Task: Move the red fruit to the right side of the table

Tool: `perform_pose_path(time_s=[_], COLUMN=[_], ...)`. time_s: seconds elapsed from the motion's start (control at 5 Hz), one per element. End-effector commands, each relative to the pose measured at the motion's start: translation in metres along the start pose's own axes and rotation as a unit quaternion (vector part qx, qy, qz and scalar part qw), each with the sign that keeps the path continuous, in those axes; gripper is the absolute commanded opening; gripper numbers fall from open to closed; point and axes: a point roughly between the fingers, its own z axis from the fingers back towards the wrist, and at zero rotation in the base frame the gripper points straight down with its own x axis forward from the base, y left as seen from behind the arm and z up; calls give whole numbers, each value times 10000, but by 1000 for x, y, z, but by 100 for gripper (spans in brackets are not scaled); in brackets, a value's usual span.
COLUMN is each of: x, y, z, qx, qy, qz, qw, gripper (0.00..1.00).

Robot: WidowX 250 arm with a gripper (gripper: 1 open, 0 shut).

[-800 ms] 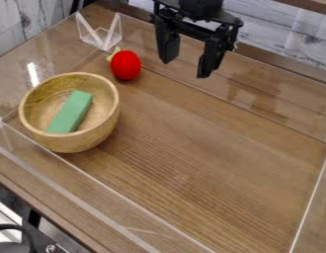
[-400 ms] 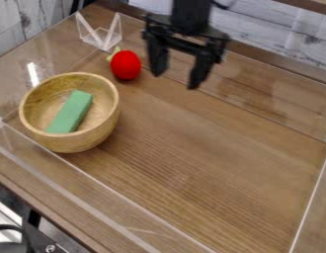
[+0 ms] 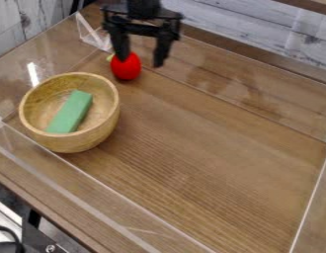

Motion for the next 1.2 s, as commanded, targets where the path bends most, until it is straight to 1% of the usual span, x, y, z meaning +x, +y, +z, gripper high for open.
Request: perform_pose_path(time_s=[0.0,0.4,1.0], x=[22,38,59], y=[15,23,29], z=[11,-6,-19], qx=[-45,-70,-155], qy=[-365,-361,-378], qz=[319,540,793], qw=[9988,9979,9960], gripper=[100,100,100])
